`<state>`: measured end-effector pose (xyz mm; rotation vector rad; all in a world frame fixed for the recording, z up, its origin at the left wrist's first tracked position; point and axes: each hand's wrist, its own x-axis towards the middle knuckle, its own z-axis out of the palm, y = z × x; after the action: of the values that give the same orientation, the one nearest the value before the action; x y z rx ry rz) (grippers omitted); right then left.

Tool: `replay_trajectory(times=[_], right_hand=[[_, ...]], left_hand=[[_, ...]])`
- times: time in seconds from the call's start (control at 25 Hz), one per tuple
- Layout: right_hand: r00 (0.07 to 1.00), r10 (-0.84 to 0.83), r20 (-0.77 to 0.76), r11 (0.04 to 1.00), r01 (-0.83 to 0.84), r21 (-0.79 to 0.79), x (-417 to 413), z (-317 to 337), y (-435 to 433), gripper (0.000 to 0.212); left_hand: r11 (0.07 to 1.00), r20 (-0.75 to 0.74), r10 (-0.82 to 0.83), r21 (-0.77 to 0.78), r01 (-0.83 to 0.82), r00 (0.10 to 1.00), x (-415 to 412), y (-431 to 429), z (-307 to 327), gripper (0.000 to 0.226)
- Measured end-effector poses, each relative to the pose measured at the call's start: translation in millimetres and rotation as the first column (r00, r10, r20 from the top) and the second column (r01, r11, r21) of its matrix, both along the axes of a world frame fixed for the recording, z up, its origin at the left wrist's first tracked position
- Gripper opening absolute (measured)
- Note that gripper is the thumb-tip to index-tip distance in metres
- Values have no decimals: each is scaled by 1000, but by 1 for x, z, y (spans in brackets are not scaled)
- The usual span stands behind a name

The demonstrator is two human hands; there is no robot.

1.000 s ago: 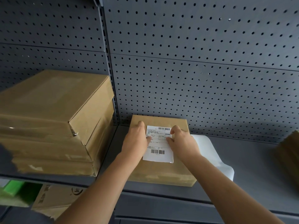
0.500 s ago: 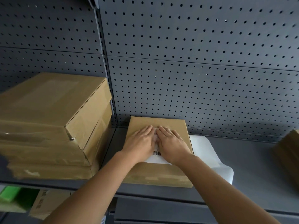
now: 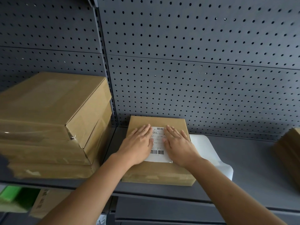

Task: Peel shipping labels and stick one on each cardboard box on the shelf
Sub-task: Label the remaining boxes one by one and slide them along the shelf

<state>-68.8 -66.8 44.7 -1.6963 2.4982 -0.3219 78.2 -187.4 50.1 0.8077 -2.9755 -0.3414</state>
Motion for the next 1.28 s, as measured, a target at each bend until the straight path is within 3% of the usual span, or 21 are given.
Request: replay_trajectory(times=[0.2,0.32,0.48,0.64,0.8,0.92,1.08,1.28], right_hand=[[995,103,-8,994,-103,32,26,-3,5,57],[997,77,-32,995,-74,70,21,-2,10,69],[1000,-8,-27,998,9,54,10,-5,25,59],[997,-68,20,996,67,54,4,-2,34,62],[998,62,25,998,-62,-8,36,9,43,89],[993,119,11,993,-119,19,63,4,51,85],[996,82,-45,995,-79,60,68,-8,60,79],[993,-8,-115,996,17,85,49,-9,83,92]], left_hand=[[997,61,-62,-42,64,996,5,17,-5,59],[998,89,-43,-47,47,995,8,14,-3,60],[1000,137,-8,-23,11,991,19,9,-3,62],[1000,152,20,5,-21,988,29,7,1,62],[998,89,-62,11,61,994,35,31,4,61],[995,115,-98,-22,102,989,42,49,-2,63],[995,166,-85,-46,94,982,47,56,-6,64],[999,219,-40,-13,44,975,58,50,-1,65]])
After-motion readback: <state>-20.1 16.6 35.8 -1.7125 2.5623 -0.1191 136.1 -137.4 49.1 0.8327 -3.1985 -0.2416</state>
